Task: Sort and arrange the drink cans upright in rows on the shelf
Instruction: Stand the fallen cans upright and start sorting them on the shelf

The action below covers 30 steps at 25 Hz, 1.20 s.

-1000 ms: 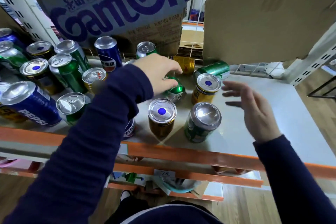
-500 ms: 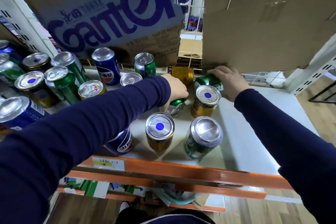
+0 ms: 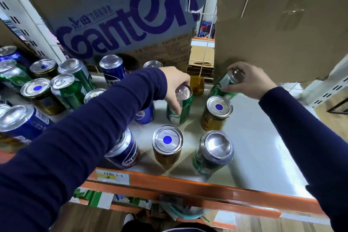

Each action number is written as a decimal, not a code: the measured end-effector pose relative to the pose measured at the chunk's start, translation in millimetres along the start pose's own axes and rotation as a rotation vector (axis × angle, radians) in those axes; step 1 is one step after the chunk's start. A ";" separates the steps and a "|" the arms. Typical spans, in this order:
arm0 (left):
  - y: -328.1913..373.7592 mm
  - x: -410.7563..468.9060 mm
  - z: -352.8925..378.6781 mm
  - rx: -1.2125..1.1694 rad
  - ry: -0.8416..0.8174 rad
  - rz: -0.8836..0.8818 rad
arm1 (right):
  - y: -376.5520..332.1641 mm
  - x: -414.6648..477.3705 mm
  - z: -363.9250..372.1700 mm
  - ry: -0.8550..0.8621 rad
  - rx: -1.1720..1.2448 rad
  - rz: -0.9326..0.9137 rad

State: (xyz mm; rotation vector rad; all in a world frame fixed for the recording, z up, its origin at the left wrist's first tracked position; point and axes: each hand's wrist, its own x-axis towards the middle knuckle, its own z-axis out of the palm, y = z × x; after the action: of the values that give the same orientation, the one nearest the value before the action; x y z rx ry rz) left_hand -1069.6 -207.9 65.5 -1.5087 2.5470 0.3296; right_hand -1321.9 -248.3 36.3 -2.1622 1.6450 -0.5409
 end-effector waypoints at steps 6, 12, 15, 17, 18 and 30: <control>-4.1 -9.6 0.7 0.051 -0.016 -0.012 | -30.6 13.2 19.2 -0.111 -0.341 -0.073; -17.5 -79.0 -5.8 0.033 0.183 -0.104 | -68.1 19.4 18.7 -0.182 -0.529 -0.313; -13.8 -97.4 12.4 0.028 0.244 -0.222 | -90.0 36.1 34.0 -0.377 -0.671 -0.257; -14.6 -94.7 25.9 0.028 0.245 -0.272 | -95.3 42.6 45.2 -0.436 -0.806 -0.183; -16.2 -91.9 31.7 0.022 0.252 -0.284 | -94.4 44.7 50.1 -0.418 -0.862 -0.182; -16.4 -83.5 54.5 0.011 0.318 -0.311 | -92.7 51.4 22.1 -0.265 -0.319 -0.089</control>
State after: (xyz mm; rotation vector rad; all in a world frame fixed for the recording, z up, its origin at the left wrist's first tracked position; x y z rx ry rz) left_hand -1013.9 -130.5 32.2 -2.0594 2.4651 0.0351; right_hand -1221.6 -273.4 68.4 -2.4156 1.5796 -0.0065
